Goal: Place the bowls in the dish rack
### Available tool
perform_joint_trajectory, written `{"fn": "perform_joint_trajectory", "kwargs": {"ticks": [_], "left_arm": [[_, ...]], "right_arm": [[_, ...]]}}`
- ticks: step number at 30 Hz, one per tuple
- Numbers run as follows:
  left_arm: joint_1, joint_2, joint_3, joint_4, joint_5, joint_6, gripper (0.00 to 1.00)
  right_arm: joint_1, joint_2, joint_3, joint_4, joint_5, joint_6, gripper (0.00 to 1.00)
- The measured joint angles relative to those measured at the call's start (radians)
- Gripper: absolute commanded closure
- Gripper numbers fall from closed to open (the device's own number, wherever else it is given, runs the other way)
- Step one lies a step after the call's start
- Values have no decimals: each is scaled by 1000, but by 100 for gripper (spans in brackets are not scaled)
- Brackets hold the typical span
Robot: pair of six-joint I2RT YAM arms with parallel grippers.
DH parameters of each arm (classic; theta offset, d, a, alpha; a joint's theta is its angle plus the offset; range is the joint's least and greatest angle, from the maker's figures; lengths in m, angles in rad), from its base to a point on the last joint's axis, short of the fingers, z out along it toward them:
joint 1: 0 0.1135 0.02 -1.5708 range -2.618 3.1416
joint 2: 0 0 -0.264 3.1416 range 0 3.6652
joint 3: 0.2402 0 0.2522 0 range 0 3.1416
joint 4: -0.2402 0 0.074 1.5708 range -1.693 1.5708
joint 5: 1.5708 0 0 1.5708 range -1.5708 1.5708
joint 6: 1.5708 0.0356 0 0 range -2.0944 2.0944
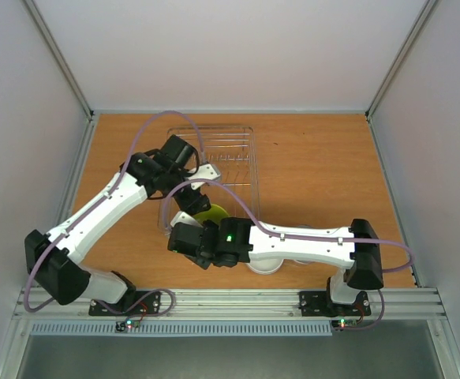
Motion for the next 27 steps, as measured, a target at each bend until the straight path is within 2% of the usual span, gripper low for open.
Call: {"fn": "perform_joint_trajectory", "kwargs": {"ticks": [4, 8, 9, 12, 13, 19, 21, 24, 27], "left_arm": [[-50, 17, -8, 0, -33, -2, 34], [-81, 53, -29, -1, -74, 0, 43], [-85, 65, -34, 0, -85, 1, 51], [-97, 96, -44, -2, -109, 0, 90], [-101, 103, -45, 0, -112, 4, 98], [-114, 113, -41, 2, -106, -9, 100], [-114, 113, -41, 8, -111, -9, 100], [-114, 111, -51, 27, -134, -6, 100], [-110, 92, -82, 58, -147, -1, 100]], "right_arm": [[0, 4, 0, 1, 3, -5, 99], [0, 4, 0, 1, 17, -5, 99], [0, 4, 0, 1, 22, -5, 99], [1, 4, 0, 2, 35, -8, 99], [2, 5, 0, 4, 35, -10, 99], [6, 20, -10, 3, 42, -12, 97], [6, 20, -13, 4, 48, -11, 82], [6, 13, -31, 19, 93, 10, 50], [6, -59, -113, 82, 130, 16, 31]]}}
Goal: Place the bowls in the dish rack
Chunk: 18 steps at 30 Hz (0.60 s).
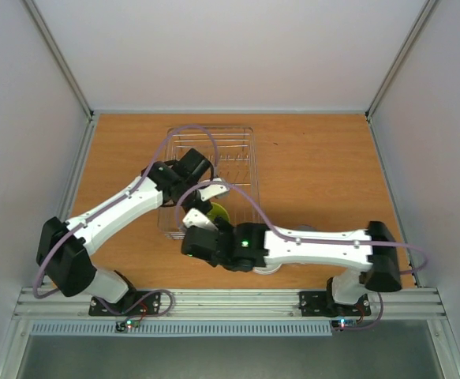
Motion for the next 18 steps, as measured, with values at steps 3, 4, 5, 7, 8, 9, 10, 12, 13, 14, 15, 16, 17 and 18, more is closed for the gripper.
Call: {"fn": "perform_joint_trajectory", "kwargs": {"ticks": [3, 4, 5, 7, 8, 9, 10, 12, 13, 14, 15, 16, 17, 18], "left_arm": [[3, -34, -36, 47, -12, 11, 100], [5, -45, -47, 62, -13, 14, 100], [8, -54, -56, 76, -11, 17, 100], [30, -71, -76, 116, -1, 23, 99], [50, -80, -89, 142, 11, 28, 99], [73, -90, -100, 166, 28, 31, 100], [98, -99, -111, 187, 52, 31, 99], [165, -122, -132, 238, 121, 31, 100], [193, -131, -139, 261, 156, 28, 100], [223, -140, -149, 290, 196, 25, 100], [261, -154, -167, 335, 250, 17, 100], [296, -169, -191, 383, 312, 5, 100], [319, -177, -206, 413, 353, -2, 100], [348, -184, -227, 451, 412, -15, 100]], "right_arm": [[0, -135, -115, 73, 8, 2, 23], [0, -192, -151, 100, 9, 1, 23], [0, -237, -174, 121, 11, 2, 22], [-5, -328, -214, 167, 16, 4, 21], [-16, -365, -227, 189, 14, 8, 21], [-26, -389, -236, 208, 10, 14, 21], [-43, -411, -248, 227, -4, 23, 20], [-105, -446, -285, 268, -58, 45, 20], [-143, -459, -308, 290, -92, 57, 20], [-192, -472, -337, 315, -139, 72, 20], [-239, -483, -367, 338, -188, 89, 19], [-291, -493, -400, 364, -249, 109, 19], [-333, -499, -426, 387, -301, 127, 19], [-372, -502, -448, 409, -355, 147, 19]]}}
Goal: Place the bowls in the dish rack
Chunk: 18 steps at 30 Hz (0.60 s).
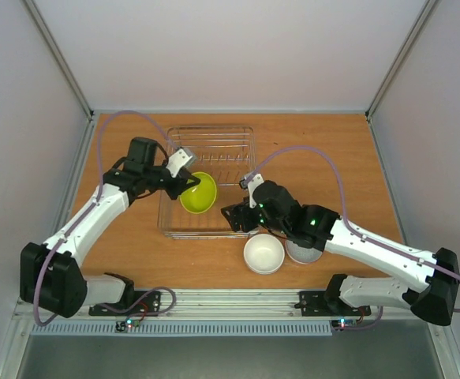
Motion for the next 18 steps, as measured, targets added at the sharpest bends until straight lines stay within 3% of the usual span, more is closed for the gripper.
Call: {"fn": "perform_joint_trajectory", "kwargs": {"ticks": [8, 12, 18], "left_arm": [[145, 49, -87, 237, 525, -115, 100], [153, 86, -132, 323, 638, -172, 100], [153, 91, -171, 401, 690, -230, 99]], "right_arm": [[-116, -5, -88, 236, -348, 90, 15], [-146, -10, -143, 400, -497, 142, 12], [-166, -3, -205, 580, -598, 223, 9]]}}
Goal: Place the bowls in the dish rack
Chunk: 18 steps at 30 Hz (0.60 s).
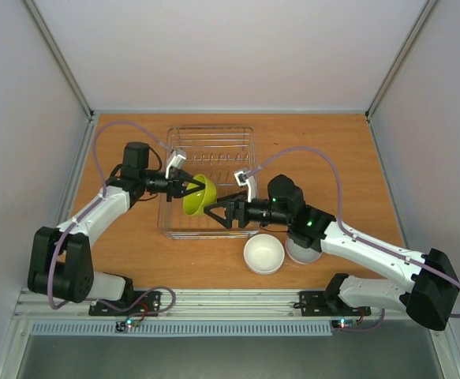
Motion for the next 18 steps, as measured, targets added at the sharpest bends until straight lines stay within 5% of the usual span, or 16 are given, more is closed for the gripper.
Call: {"fn": "perform_joint_trajectory", "kwargs": {"ticks": [18], "left_arm": [[20, -129, -103, 142, -94, -64, 99]], "right_arm": [[-8, 61, -3, 139, -25, 92, 8]]}}
